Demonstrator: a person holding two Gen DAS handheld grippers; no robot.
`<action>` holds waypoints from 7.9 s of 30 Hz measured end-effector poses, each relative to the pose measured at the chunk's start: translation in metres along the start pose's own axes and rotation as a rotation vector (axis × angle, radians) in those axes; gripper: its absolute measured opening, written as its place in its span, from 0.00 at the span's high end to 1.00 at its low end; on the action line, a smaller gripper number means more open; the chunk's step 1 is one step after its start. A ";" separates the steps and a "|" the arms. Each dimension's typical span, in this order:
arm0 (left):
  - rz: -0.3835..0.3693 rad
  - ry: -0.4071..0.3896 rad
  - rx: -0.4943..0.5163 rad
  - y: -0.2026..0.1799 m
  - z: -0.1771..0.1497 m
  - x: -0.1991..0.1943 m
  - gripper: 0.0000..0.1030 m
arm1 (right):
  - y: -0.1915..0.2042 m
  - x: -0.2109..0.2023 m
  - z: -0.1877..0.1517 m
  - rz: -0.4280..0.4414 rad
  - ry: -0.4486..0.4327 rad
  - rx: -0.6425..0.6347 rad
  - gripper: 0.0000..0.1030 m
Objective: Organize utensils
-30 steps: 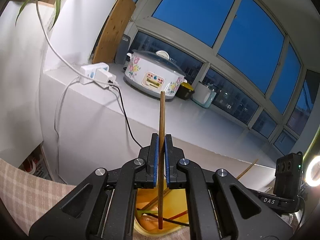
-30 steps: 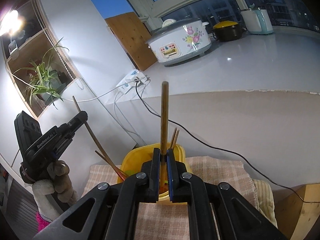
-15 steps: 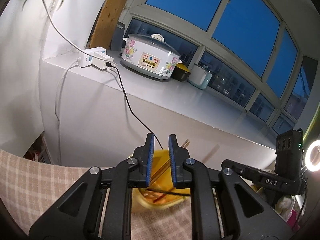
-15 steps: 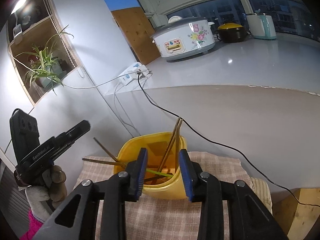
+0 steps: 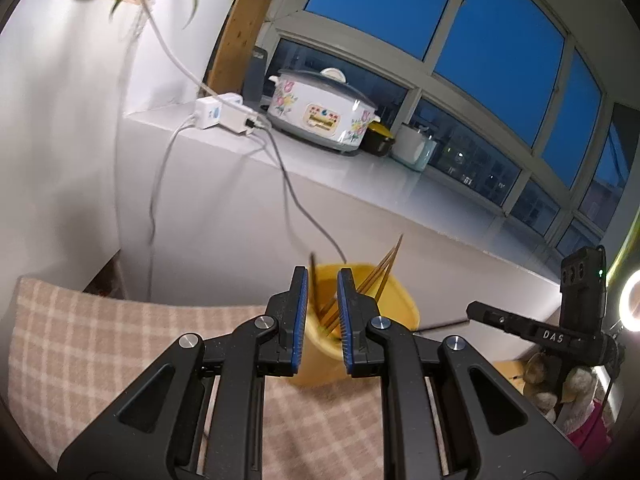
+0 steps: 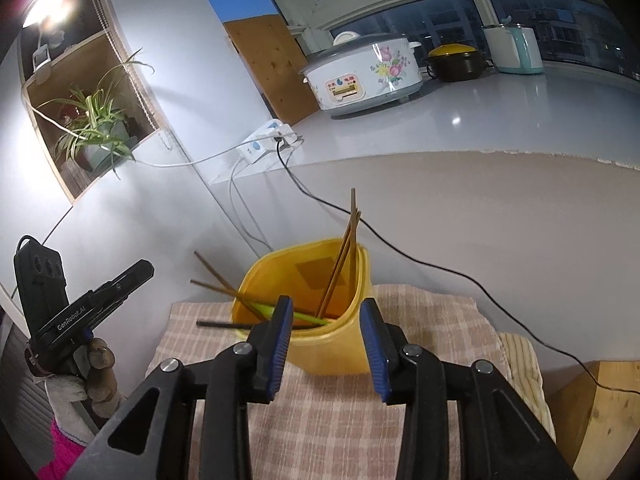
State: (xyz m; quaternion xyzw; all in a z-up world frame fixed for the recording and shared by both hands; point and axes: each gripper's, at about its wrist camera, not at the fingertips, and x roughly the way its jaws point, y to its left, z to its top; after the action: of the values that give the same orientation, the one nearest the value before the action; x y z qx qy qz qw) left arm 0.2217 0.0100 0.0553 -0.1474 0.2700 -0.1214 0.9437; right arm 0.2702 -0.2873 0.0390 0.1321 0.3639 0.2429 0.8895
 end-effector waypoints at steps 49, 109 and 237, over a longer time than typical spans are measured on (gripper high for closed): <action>0.174 0.315 -0.136 0.102 -0.172 -0.074 0.71 | 0.163 0.182 -0.158 0.047 0.556 -0.419 0.75; 0.201 0.602 -0.082 0.087 -0.157 0.041 0.82 | 0.097 0.163 -0.136 -0.029 0.614 -0.145 0.79; -0.006 -0.086 0.080 -0.041 -0.003 0.029 0.82 | 0.021 0.021 0.013 0.036 -0.021 -0.025 0.78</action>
State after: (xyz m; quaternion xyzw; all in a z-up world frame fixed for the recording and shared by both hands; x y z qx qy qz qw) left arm 0.2376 -0.0380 0.0529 -0.1157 0.2235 -0.1286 0.9592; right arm 0.2855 -0.2594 0.0441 0.1302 0.3491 0.2621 0.8902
